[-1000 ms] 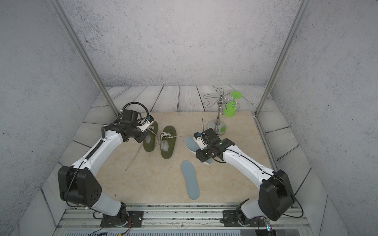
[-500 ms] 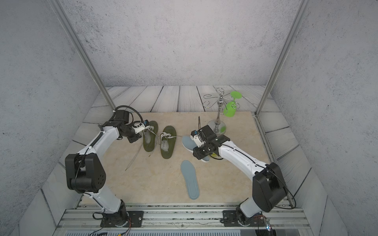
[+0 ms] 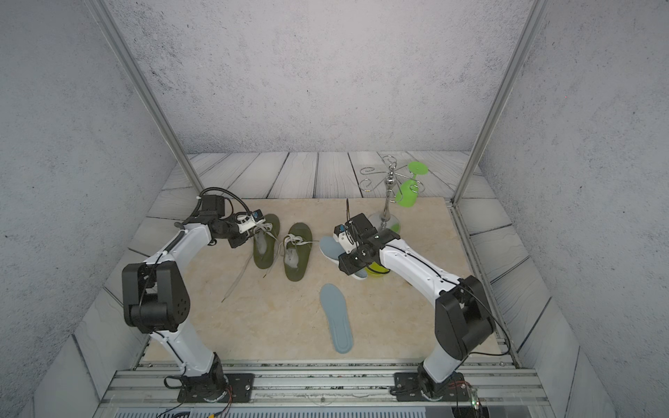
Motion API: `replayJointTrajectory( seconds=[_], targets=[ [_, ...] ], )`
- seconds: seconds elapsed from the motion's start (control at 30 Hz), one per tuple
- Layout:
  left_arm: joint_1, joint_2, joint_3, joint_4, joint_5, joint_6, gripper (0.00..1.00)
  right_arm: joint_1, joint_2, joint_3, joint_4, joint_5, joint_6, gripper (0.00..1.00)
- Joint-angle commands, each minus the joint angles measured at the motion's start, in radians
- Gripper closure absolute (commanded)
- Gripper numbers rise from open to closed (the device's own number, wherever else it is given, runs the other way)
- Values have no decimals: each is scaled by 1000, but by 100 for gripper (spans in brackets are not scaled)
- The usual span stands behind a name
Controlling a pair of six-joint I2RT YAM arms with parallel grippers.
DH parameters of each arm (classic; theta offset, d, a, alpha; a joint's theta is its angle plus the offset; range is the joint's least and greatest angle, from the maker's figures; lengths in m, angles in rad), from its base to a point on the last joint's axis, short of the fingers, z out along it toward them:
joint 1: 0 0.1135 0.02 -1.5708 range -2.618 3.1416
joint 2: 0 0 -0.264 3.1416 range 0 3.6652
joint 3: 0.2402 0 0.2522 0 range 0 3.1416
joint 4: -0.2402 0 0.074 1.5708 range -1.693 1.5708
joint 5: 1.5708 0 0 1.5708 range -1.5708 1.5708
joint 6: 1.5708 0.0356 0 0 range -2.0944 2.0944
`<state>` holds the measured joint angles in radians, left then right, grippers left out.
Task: Insert the insole into the shoe
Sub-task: Move the shoe to the center of the board.
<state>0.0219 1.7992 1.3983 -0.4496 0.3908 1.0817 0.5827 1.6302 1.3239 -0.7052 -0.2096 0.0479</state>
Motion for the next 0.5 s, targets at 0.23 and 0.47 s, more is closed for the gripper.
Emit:
replayJointTrajectory(
  seconds=[0.23, 0.47],
  targets=[
    [-26, 92, 23, 75, 37, 99, 75, -6, 48, 72, -88, 21, -28, 60],
    [-40, 161, 93, 104, -18, 92, 76, -11, 61, 84, -103, 16, -32, 60]
  ],
)
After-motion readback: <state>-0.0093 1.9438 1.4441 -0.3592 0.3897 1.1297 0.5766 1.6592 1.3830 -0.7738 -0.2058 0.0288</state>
